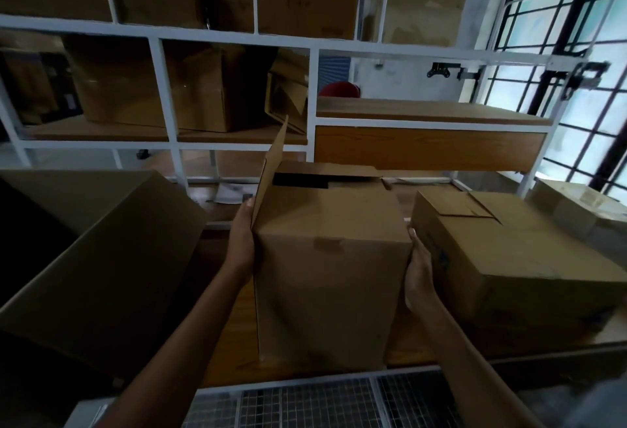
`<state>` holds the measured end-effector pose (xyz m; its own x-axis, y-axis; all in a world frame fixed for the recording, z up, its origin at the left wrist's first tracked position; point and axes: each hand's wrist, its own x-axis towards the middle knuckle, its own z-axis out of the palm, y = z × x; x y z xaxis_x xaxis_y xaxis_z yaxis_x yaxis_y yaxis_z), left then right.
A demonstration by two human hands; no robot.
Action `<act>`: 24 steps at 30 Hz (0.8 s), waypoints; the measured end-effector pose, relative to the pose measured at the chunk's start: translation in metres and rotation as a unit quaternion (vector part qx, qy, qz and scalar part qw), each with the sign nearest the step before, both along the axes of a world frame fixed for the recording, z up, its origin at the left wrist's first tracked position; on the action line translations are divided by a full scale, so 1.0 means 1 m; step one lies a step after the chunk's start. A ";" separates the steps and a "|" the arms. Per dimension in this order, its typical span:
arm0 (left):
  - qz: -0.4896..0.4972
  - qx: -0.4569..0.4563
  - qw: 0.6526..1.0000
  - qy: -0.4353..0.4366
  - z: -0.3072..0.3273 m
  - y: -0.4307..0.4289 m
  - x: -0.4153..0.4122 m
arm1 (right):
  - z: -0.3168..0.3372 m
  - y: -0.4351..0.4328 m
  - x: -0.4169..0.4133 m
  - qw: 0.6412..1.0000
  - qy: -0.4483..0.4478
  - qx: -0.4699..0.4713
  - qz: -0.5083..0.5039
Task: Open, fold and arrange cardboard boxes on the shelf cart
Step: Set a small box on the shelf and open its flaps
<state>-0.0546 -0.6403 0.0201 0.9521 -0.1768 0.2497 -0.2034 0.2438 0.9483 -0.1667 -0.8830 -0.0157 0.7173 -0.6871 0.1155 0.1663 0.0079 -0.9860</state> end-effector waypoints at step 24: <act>0.143 0.674 0.602 -0.404 0.106 -0.016 0.100 | 0.071 0.045 0.113 0.798 0.204 -0.559 0.091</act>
<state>0.0453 -0.6562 0.1258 0.6556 -0.5954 0.4645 -0.5826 -0.7901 -0.1905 -0.0541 -0.8379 0.0550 0.9283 -0.1976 0.3149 -0.0738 -0.9281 -0.3649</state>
